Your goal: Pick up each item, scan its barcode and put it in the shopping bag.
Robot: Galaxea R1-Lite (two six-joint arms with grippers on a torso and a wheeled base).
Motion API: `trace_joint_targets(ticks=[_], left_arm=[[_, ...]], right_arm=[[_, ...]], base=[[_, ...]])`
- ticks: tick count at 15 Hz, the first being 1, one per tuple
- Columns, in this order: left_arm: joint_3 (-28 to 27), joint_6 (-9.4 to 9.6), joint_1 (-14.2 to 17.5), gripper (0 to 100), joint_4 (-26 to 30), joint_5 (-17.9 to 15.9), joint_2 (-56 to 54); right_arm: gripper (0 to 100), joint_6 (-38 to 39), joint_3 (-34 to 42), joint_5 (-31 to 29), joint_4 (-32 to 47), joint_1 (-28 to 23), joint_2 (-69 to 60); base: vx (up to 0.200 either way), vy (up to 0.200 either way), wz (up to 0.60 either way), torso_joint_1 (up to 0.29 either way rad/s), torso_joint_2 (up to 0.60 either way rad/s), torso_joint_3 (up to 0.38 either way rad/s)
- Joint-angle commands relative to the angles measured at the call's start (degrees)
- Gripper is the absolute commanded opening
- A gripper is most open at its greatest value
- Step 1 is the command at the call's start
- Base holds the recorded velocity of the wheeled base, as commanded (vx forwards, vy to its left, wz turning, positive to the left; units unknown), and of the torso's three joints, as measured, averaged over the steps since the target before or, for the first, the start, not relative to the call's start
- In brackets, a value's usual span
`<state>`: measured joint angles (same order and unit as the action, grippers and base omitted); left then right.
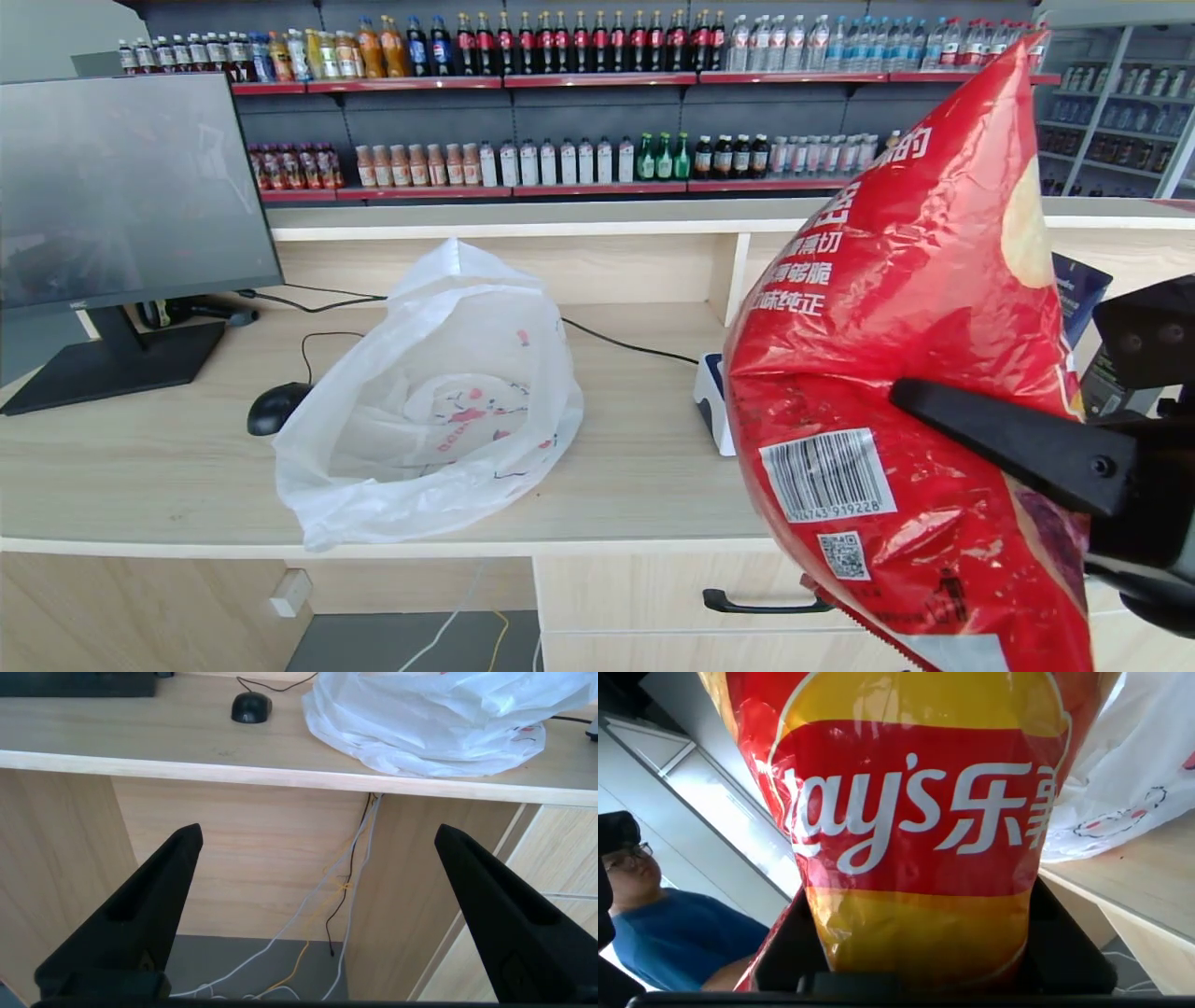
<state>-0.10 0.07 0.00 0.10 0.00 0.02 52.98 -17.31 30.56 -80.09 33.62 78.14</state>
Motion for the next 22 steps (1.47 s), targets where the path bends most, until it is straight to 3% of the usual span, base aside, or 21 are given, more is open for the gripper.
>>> trace_joint_targets(ticks=[1, 14, 22], left_arm=[[0.0, 0.01, 0.0, 100, 0.0, 0.0, 0.0], [0.0, 0.01, 0.0, 100, 0.0, 0.0, 0.0], [0.0, 0.01, 0.0, 100, 0.0, 0.0, 0.0]], right_arm=[[0, 0.5, -0.6, 0.0, -0.2, 0.0, 0.2], [0, 3.2, -4.9, 5.6, -3.0, 0.7, 0.2], [0, 3.3, -6.1, 6.1, -3.0, 0.9, 0.7]], base=[[0.0, 0.0, 0.0, 0.0, 0.0, 0.0], [0.0, 0.0, 0.0, 0.0, 0.0, 0.0], [0.0, 0.0, 0.0, 0.0, 0.0, 0.0]])
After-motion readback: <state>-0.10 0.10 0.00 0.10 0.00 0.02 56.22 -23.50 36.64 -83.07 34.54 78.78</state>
